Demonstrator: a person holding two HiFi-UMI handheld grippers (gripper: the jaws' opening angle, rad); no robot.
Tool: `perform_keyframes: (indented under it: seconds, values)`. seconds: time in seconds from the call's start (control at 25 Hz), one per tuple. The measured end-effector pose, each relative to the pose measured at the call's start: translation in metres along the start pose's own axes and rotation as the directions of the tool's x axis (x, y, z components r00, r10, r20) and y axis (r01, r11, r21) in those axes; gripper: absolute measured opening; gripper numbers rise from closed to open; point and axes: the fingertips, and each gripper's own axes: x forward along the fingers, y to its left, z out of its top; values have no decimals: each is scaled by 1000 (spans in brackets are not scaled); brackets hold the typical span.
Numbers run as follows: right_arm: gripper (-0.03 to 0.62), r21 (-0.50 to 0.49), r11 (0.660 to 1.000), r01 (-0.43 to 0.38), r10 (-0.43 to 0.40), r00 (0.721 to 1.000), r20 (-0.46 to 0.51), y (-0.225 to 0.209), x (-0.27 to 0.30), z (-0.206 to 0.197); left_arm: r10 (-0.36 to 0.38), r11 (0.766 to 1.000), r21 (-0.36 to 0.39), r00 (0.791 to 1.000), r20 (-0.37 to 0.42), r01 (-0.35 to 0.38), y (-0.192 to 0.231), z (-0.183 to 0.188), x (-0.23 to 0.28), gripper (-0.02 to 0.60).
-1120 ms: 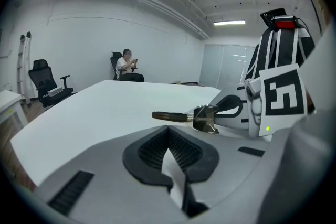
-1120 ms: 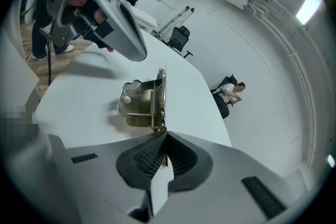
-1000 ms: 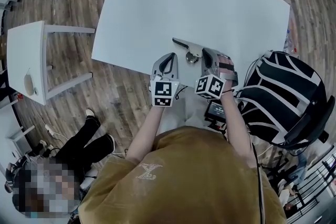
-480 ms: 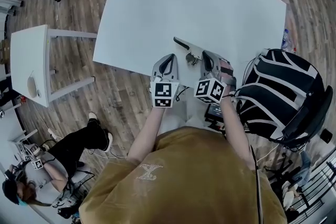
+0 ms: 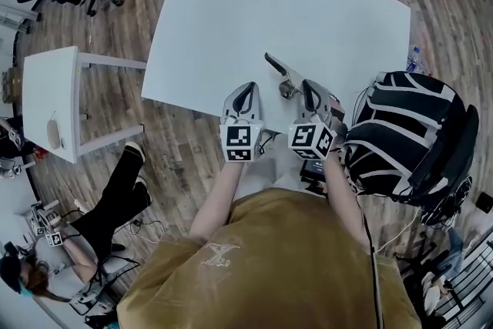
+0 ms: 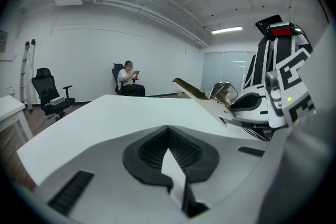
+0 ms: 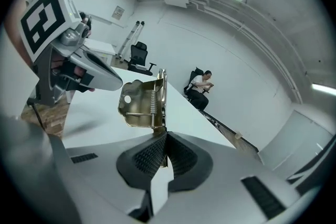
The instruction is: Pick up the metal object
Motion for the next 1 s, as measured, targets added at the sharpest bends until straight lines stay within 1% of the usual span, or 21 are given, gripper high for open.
perform_keyframes:
  seconds: [0.28,0.6,0.8,0.92,1.0]
  values:
    - [8,114,992,47,-54,997,57,-22,-24,15,1,1000,-2,999,48,-1,-9,23,-11,6]
    - [8,233,970,75,-106,987,122,-45,-49,36,4,1000,2,993,120,-4,-14,55,-23,6]
    - [8,297,951,91,-147,974,174,-66,-60,52,8,1000,28,983,185,-14,-18,82,-28,6]
    - [8,336,939,76,-154,965,212,-65,-77,65,14,999,31,977,211,-21,-20,96,-46,7]
    - [8,350,934,67,-161,956,247,-70,-84,76,14,999,31,969,248,-22,-23,113,-51,6]
